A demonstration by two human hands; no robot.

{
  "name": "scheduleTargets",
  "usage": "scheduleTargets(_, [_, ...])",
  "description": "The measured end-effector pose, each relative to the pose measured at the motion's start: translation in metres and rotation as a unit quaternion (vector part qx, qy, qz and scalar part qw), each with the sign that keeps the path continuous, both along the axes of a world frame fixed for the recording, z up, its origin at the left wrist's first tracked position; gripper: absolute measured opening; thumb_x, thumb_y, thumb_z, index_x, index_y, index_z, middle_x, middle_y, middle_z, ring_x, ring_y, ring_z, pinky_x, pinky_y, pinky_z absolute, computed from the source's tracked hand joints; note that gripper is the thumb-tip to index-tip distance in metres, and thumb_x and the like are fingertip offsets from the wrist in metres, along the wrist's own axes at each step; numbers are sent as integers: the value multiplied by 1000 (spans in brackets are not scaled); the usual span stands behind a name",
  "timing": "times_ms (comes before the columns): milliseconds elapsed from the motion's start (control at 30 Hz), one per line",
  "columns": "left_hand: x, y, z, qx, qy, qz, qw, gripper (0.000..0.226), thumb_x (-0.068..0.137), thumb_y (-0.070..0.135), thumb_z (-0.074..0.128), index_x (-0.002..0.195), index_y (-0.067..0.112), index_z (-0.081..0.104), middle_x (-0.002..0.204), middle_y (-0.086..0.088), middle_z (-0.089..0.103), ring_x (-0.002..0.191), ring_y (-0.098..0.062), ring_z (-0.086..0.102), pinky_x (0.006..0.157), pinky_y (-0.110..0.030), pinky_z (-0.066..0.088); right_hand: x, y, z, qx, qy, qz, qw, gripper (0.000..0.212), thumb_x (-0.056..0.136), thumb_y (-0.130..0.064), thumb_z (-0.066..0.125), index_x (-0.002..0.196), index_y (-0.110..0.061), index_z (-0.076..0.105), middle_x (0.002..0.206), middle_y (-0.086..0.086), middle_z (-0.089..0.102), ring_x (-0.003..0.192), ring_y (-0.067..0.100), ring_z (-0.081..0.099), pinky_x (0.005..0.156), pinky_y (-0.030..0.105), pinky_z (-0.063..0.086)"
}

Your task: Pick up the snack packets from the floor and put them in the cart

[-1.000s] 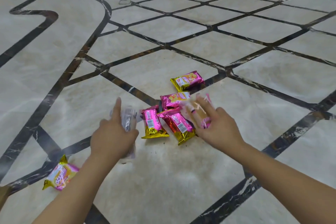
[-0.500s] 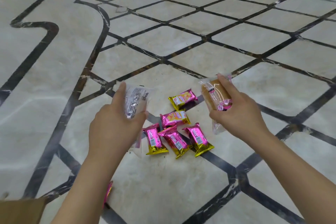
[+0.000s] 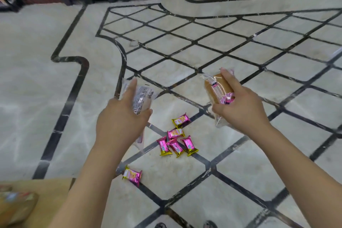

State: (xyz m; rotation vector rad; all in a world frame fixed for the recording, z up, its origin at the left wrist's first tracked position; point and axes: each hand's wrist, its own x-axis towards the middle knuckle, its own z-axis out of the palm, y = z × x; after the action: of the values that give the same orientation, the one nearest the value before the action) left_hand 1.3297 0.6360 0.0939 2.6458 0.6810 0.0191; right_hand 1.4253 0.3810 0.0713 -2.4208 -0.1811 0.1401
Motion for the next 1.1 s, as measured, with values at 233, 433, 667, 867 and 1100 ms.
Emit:
scheduleTargets(233, [-59,-52,103,-83,-46,16,995,84,85,57,61,150,55,8,125,-6,60,113,-26,56,85,-35,45,-88,-31,109,37,37,2,999,90,74,-31,73,141,-62,21,106,-1,60,90,18,57,79,35,49])
scheduleTargets(433, [-121,-85,109,-110,-32,-39,993,84,86,56,62,151,55,9,112,-2,59,109,-22,53,76,-31,36,-173,-54,120,187,87,-129,970,91,73,-17,76,137,-64,30,100,-26,52,85,3,56,71,27,48])
scheduleTargets(667, [-142,-71,118,-93,-8,-156,983,84,84,56,62,151,55,10,85,-1,57,82,-17,55,55,-25,33,-258,-61,112,257,68,-298,917,93,72,-15,77,136,-64,32,101,-32,50,88,3,58,83,39,54])
scheduleTargets(867, [-157,-80,110,-75,26,-277,958,85,84,56,62,151,53,10,98,1,60,88,-16,51,68,-32,35,-352,-49,100,237,74,-395,884,93,72,-16,78,135,-66,31,102,-27,53,85,3,57,68,26,46])
scheduleTargets(1100, [-192,-164,86,-78,82,-486,867,85,84,58,62,151,53,9,128,-4,59,114,-25,55,80,-31,39,-476,-57,86,230,96,-537,806,90,76,-19,75,137,-65,27,102,-21,58,81,5,59,62,23,45])
